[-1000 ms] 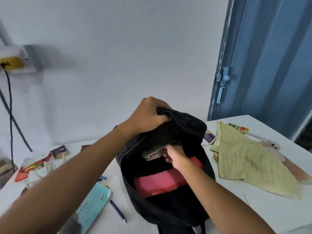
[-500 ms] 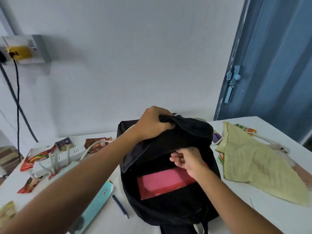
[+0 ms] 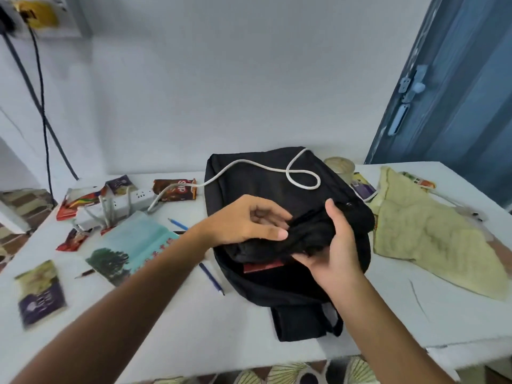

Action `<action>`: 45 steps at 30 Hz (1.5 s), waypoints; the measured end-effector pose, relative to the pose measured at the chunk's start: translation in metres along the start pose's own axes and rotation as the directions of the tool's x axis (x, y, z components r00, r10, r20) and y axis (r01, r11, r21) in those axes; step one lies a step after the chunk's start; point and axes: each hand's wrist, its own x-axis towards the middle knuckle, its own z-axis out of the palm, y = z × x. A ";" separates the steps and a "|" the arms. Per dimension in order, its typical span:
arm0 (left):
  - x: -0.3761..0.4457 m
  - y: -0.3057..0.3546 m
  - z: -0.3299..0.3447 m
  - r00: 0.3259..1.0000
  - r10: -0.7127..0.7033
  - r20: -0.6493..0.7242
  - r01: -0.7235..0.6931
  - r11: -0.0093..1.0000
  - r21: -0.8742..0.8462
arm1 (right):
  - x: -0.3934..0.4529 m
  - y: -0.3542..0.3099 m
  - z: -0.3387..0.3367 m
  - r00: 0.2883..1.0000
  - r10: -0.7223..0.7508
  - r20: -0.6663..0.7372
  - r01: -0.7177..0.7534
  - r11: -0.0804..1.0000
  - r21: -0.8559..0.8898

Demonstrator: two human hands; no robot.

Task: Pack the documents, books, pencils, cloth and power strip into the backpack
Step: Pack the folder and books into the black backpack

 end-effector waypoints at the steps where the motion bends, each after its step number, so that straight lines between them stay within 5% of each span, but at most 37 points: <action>1: -0.014 -0.013 -0.002 0.996 -0.016 -0.082 0.015 1.000 -0.015 | 0.004 0.004 -0.005 1.000 -0.012 -0.016 0.012 1.000 0.002; 3: -0.042 -0.045 -0.007 0.908 -0.076 -0.413 0.092 0.996 0.019 | 0.009 0.011 -0.014 0.998 -0.015 -0.066 0.017 0.999 0.030; 6: -0.091 -0.093 -0.009 0.469 -0.169 -0.867 0.411 0.911 0.045 | 0.014 0.023 -0.028 0.990 0.036 -0.140 -0.024 0.996 0.087; 8: -0.122 -0.115 -0.003 0.284 -0.201 -0.937 0.582 0.813 0.002 | 0.015 0.029 -0.035 0.986 0.049 -0.162 -0.037 0.996 0.081; 10: -0.140 -0.130 0.004 0.232 -0.248 -0.941 0.611 0.790 -0.057 | 0.015 0.030 -0.038 0.987 0.057 -0.149 -0.049 0.997 0.059; 12: -0.143 -0.138 0.006 0.232 -0.320 -0.919 0.486 0.856 -0.176 | 0.015 0.030 -0.038 0.988 0.066 -0.136 -0.059 0.997 0.054; 15: -0.137 -0.135 0.003 0.129 -0.496 -0.859 0.219 0.859 -0.463 | 0.009 0.030 -0.035 0.989 0.087 -0.122 -0.082 0.996 0.046; 20: -0.133 -0.118 -0.022 -0.122 -0.747 -0.653 -0.164 0.664 -0.729 | 0.001 0.028 -0.032 0.990 0.109 -0.087 -0.108 0.994 0.014; 22: -0.134 -0.112 -0.030 -0.074 -0.823 -0.563 -0.247 0.562 -0.789 | 0.000 0.025 -0.031 0.991 0.112 -0.076 -0.111 0.994 0.014; 25: -0.136 -0.095 -0.032 -0.020 -0.827 -0.561 -0.198 0.554 -0.809 | 0.001 0.018 -0.030 0.990 0.137 -0.038 -0.135 0.989 0.056; 35: -0.155 -0.045 -0.042 0.126 -0.572 -0.811 -0.183 0.790 -0.585 | -0.009 -0.028 0.012 0.978 0.099 0.185 -0.127 0.981 0.146; 39: -0.171 -0.010 -0.041 0.269 -0.527 -0.806 -0.285 0.756 -0.589 | -0.005 -0.049 0.039 0.974 0.099 0.203 -0.125 0.985 0.122; 45: -0.171 0.037 -0.010 0.575 -0.574 -0.583 -0.210 0.585 -0.783 | 0.015 -0.078 0.079 0.967 0.115 0.228 -0.122 0.992 0.017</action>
